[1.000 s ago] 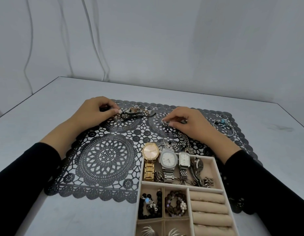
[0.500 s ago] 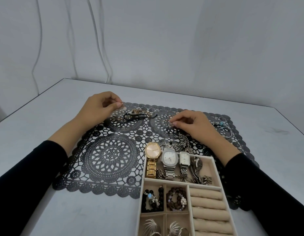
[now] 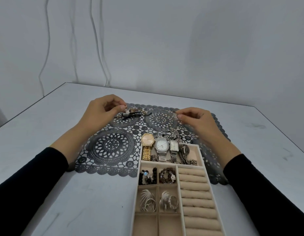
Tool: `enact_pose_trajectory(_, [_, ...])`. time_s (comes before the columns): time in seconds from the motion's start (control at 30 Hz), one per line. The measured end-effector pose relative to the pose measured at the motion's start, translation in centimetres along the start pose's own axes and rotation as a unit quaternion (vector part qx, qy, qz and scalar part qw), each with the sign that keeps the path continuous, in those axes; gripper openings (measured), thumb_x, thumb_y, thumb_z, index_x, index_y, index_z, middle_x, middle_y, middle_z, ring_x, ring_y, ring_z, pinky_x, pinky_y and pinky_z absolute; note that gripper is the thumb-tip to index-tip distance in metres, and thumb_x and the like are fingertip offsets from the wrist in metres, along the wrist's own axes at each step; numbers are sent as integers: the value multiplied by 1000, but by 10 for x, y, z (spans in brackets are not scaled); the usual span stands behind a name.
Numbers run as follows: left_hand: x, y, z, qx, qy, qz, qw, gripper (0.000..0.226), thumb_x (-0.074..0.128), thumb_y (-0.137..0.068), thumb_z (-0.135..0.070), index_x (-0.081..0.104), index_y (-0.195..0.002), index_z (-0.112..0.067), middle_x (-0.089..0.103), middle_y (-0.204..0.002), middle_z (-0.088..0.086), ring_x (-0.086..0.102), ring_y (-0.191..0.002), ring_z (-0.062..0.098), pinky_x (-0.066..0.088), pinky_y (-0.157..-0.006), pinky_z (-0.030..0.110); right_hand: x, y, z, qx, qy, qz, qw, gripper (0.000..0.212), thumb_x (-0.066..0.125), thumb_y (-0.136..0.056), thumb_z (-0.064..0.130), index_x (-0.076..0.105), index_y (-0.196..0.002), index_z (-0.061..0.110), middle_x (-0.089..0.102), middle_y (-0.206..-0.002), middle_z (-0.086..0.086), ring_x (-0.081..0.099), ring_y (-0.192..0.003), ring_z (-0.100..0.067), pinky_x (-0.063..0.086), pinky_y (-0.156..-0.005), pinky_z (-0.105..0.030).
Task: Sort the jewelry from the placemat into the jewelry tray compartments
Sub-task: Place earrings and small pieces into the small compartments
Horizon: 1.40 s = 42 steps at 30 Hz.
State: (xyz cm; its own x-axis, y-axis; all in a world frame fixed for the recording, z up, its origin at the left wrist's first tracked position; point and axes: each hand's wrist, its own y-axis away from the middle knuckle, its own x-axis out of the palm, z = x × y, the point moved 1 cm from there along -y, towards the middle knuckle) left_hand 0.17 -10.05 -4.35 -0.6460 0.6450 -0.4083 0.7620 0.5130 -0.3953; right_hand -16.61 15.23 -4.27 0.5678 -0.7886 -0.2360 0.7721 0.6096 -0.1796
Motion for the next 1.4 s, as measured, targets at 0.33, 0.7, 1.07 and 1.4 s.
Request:
enact_pose_trajectory(0.33, [5, 50, -30, 46, 37, 46, 997, 9, 72, -87, -16, 73, -96, -20, 75, -88, -1, 72, -87, 14, 55, -83, 21, -8, 49, 14, -34, -7, 5, 999, 16, 71, -83, 6, 75, -98, 11, 74, -94, -3, 68, -90, -17, 54, -86, -29])
enact_pose_trajectory(0.7, [4, 95, -52, 58, 81, 63, 993, 15, 72, -82, -22, 73, -96, -15, 76, -91, 3, 73, -92, 20, 57, -91, 35, -3, 97, 24, -51, -14, 56, 997, 16, 72, -82, 6, 75, -97, 11, 74, -88, -5, 67, -83, -14, 52, -77, -21])
enact_pose_trajectory(1.07, [4, 117, -58, 68, 85, 72, 992, 9, 71, -86, -14, 73, -95, -17, 76, -93, 2, 72, -95, 20, 56, -93, 40, 5, 129, 31, -64, 28, 200, 977, 14, 71, -82, 3, 75, -94, 9, 74, -85, -1, 68, -81, -11, 52, -76, -21])
enact_pose_trajectory(1.4, [7, 118, -62, 75, 81, 76, 991, 10, 70, -87, -11, 72, -93, -19, 76, -92, 1, 72, -93, 19, 57, -87, 28, 15, 132, 28, -77, 128, 304, 941, 13, 71, -85, 7, 76, -96, 11, 72, -85, -7, 64, -73, -20, 51, -68, -31])
